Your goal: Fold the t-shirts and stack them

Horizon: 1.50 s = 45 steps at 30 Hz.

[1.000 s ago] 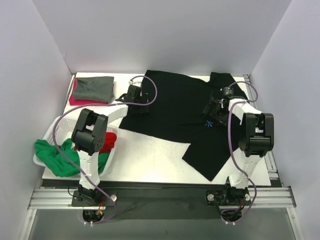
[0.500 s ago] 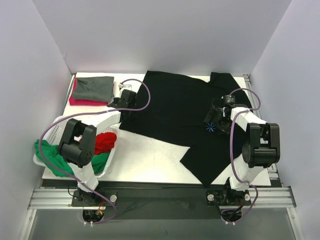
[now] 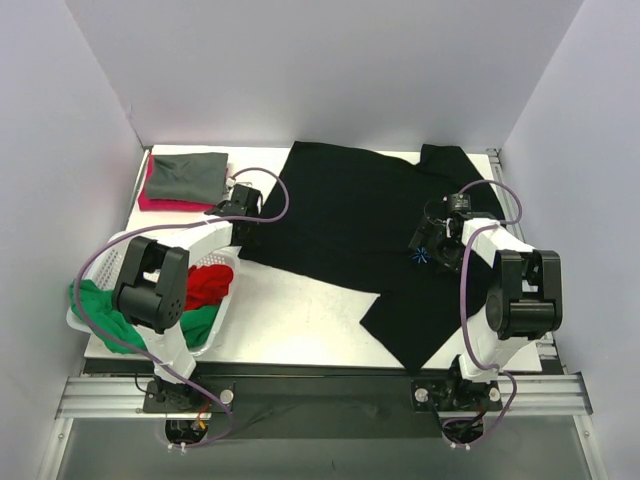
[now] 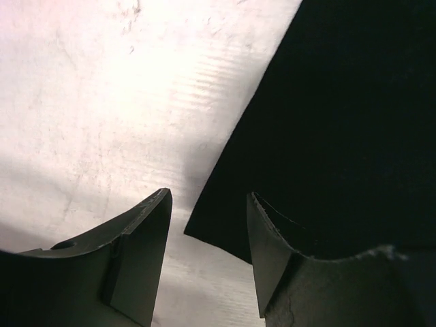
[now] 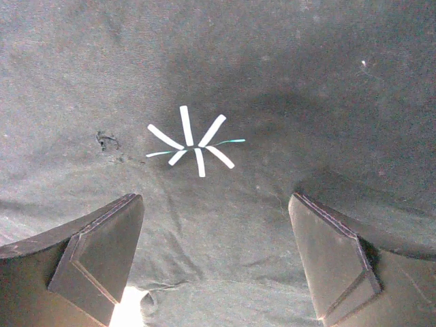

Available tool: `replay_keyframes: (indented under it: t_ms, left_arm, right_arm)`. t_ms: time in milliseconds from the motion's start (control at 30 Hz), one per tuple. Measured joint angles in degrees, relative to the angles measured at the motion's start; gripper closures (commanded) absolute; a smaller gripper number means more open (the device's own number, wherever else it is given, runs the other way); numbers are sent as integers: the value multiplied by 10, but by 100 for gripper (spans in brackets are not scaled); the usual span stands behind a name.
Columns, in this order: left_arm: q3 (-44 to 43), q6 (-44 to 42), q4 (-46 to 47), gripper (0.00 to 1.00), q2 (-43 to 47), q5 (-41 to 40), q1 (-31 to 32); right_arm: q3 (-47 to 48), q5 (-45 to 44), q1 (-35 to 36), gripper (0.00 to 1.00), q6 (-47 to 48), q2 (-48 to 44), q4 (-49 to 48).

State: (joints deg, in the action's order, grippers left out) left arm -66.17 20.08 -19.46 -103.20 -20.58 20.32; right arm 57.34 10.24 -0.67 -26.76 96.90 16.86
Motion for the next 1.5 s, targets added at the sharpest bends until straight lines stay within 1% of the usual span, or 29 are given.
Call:
replay_keyframes:
  t_ms: [167, 300, 433, 567, 667, 767, 800, 833, 900, 933, 1033, 1100, 1167, 1300, 1500]
  left_arm:
    - [13, -1, -3, 42, -3, 22, -21]
    - [13, -5, -4, 43, -13, 34, -21]
    - [13, -10, -7, 46, -19, 42, -21]
    - [13, -11, -9, 52, -19, 46, -22]
    - [13, -11, -10, 57, -19, 46, -22]
    - [13, -11, -12, 65, -19, 47, -22]
    - [13, -11, -13, 71, -19, 47, -22]
    - [13, -11, -14, 74, -19, 47, -22]
    - [13, -12, -16, 78, -19, 45, -22]
    - [13, -13, -17, 82, -19, 45, -22]
    - [14, -13, -17, 87, -19, 45, -22]
    - [16, -14, -15, 94, -18, 45, -22]
    - [21, -17, -9, 100, -15, 48, -22]
    - [36, -22, 7, 100, -5, 62, -26]
    - [57, -27, 17, 100, 14, 94, -34]
  right_arm:
    - [-4, -4, 0, 7, 0, 0, -2]
    - [-7, -4, 0, 7, 0, 0, -3]
    - [-7, -4, 0, 8, 0, 0, -4]
    - [-7, -4, 0, 7, 0, 0, -4]
    - [-7, -4, 0, 7, 0, -1, -4]
    - [-8, -4, 0, 7, 0, -1, -4]
    - [-10, -4, 0, 8, 0, -1, -5]
    - [-11, -4, 0, 7, 0, -2, -5]
    - [-13, -4, 0, 8, 0, -3, -6]
    - [-14, -4, 0, 8, 0, -4, -6]
    - [-20, -5, 1, 9, 0, -15, -8]
    - [-28, -12, 9, 9, -1, -30, -8]
    - [-37, -21, 25, 9, -2, -49, -9]
    - [-50, -44, 95, 12, -7, -94, -3]
    - [-82, -121, 229, 14, -40, -185, 44]
